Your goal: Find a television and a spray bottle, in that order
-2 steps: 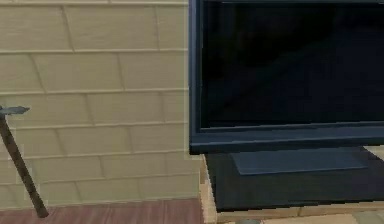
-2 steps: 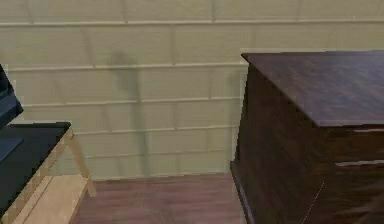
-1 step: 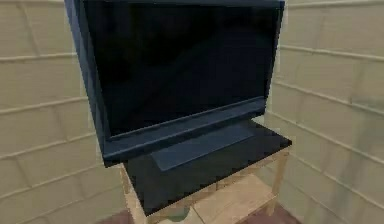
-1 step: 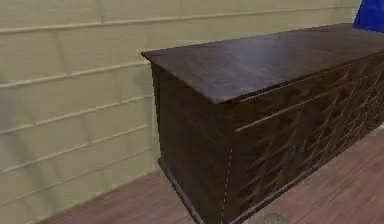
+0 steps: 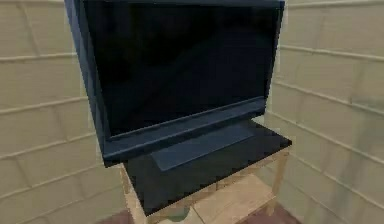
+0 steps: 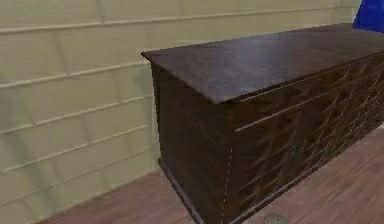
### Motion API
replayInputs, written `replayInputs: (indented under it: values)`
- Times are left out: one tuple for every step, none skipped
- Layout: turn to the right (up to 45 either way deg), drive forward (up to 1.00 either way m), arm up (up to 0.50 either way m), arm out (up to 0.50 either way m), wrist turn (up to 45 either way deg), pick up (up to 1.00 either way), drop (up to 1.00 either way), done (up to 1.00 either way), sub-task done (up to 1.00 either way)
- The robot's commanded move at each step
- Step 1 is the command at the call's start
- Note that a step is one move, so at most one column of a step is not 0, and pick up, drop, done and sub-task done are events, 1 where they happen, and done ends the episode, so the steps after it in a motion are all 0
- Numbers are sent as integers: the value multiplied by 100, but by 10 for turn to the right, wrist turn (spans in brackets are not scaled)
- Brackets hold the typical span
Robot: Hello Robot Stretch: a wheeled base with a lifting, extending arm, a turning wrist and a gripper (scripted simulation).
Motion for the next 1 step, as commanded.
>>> replayInputs:
  values:
    - [-450,0,0,0,0,0,0,0,0]
